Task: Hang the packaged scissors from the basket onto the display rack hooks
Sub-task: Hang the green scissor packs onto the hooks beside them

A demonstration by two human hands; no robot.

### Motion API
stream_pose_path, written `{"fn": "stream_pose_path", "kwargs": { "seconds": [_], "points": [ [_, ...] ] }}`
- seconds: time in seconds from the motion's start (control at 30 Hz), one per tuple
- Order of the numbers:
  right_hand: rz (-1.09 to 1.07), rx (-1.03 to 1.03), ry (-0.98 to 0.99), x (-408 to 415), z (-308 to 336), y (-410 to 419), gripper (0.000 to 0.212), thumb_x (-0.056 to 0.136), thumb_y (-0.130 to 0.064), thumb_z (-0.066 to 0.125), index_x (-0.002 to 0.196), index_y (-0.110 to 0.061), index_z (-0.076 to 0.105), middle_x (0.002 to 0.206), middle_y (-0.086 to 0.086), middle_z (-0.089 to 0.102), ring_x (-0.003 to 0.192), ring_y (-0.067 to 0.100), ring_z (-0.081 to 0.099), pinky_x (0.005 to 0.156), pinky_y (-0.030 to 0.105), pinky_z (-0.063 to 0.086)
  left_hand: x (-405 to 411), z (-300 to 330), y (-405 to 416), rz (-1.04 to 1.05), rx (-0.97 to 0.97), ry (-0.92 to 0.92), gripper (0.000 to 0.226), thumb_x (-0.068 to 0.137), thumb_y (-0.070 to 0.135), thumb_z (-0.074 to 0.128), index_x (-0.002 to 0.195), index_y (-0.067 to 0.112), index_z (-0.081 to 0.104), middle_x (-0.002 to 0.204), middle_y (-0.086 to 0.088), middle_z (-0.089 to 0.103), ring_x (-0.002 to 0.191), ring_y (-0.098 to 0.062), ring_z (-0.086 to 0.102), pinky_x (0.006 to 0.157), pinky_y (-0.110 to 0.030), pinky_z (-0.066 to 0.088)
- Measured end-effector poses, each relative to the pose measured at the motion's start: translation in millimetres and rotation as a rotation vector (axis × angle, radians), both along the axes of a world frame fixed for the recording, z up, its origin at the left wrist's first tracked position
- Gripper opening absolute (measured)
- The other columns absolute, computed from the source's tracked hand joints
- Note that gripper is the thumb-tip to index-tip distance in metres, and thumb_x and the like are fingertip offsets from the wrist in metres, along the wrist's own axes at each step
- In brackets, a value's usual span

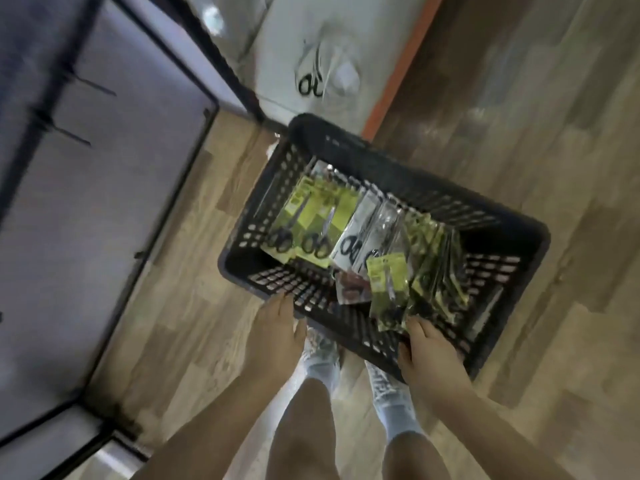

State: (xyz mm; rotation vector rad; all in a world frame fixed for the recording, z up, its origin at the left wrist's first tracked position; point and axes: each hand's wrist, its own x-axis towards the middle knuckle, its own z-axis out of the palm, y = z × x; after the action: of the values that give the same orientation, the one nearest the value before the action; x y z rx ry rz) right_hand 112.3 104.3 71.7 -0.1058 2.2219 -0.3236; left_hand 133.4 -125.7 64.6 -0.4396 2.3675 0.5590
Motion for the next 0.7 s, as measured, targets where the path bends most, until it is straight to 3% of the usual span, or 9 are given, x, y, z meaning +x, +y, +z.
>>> {"fn": "stream_pose_path", "kwargs": {
  "seconds": [0.17, 0.27, 0.4, 0.6, 0.7],
  "points": [
    [-0.048, -0.057, 0.006, -10.5, -71.0, -27.5, 0.045, 0.093, -0.02, 0.048, 0.136, -0.01, 0.04, 0.13, 0.007, 0.048, 0.114, 0.024, 0.05, 0.089, 0.032, 0.041, -35.3, -62.8, -12.2, -0.061, -0.051, 0.037, 0.049, 0.099, 0.026, 0.043, 0.142, 0.005, 0.034, 0.149, -0.01, 0.032, 0.139, -0.022, 0.026, 0.113, -0.031, 0.022],
    [-0.055, -0.076, 0.082, -38.6, -107.3, -46.0, 0.045, 0.093, -0.02, 0.048, 0.135, -0.008, 0.04, 0.132, 0.01, 0.046, 0.116, 0.027, 0.048, 0.092, 0.036, 0.039, -71.2, -94.7, -22.4, -0.035, -0.07, 0.094, 0.048, 0.098, 0.027, 0.045, 0.14, 0.004, 0.036, 0.146, -0.012, 0.036, 0.136, -0.023, 0.03, 0.111, -0.034, 0.029],
    [-0.048, -0.127, 0.178, -85.3, -147.1, -69.6, 0.049, 0.097, -0.024, 0.044, 0.141, -0.008, 0.032, 0.143, 0.009, 0.037, 0.128, 0.025, 0.04, 0.103, 0.036, 0.035, -115.2, -139.4, -39.4, -0.025, -0.093, 0.136, 0.038, 0.095, 0.027, 0.049, 0.124, 0.002, 0.048, 0.126, -0.014, 0.049, 0.119, -0.028, 0.043, 0.097, -0.041, 0.041],
    [-0.023, -0.134, 0.232, -129.5, -188.0, -106.3, 0.044, 0.099, -0.033, 0.038, 0.132, -0.004, 0.04, 0.13, 0.013, 0.047, 0.113, 0.029, 0.05, 0.089, 0.034, 0.039, -143.5, -192.8, -51.2, -0.004, -0.138, 0.085, 0.037, 0.097, 0.03, 0.044, 0.115, -0.002, 0.048, 0.121, -0.017, 0.049, 0.114, -0.03, 0.045, 0.091, -0.04, 0.038],
    [-0.135, -0.088, 0.266, -137.8, -203.0, -119.3, 0.054, 0.097, -0.043, 0.04, 0.133, -0.002, 0.038, 0.131, 0.014, 0.042, 0.115, 0.029, 0.048, 0.087, 0.035, 0.041, -144.2, -206.3, -52.6, -0.024, -0.164, 0.097, 0.039, 0.098, 0.031, 0.042, 0.12, -0.002, 0.045, 0.125, -0.016, 0.046, 0.118, -0.03, 0.041, 0.092, -0.042, 0.04]
  ]
}}
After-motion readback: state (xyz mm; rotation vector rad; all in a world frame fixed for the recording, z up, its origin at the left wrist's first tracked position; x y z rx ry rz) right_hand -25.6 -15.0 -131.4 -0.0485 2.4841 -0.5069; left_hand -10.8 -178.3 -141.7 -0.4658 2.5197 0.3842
